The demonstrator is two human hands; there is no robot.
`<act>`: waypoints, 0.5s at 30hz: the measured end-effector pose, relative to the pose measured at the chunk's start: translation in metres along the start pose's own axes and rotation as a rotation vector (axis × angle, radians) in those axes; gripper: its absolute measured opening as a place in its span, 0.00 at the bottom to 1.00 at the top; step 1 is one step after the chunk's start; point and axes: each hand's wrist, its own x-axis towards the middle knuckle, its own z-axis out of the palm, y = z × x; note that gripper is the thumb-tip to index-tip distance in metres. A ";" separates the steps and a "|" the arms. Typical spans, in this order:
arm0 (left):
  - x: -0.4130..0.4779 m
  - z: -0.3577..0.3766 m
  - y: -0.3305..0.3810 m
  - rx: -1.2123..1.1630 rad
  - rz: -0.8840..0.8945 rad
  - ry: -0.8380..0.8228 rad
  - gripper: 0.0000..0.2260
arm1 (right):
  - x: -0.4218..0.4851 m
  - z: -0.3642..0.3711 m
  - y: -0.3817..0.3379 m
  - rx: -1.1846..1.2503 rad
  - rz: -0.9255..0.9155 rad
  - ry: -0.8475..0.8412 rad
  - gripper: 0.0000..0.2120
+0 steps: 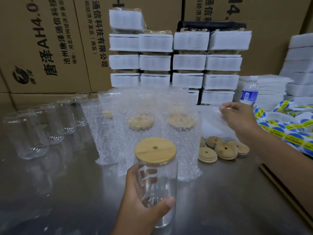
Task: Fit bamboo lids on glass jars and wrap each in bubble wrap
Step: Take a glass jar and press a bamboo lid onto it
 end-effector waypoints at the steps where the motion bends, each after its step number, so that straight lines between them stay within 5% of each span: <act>1: -0.001 0.000 0.002 0.003 -0.008 -0.008 0.47 | -0.012 -0.005 -0.005 0.014 -0.019 -0.032 0.07; 12: -0.013 -0.004 0.007 0.067 0.009 0.010 0.36 | -0.151 -0.053 -0.056 0.158 -0.174 -0.139 0.06; 15: -0.019 -0.007 0.006 0.075 0.020 0.022 0.35 | -0.169 -0.066 -0.068 0.327 -0.153 -0.347 0.22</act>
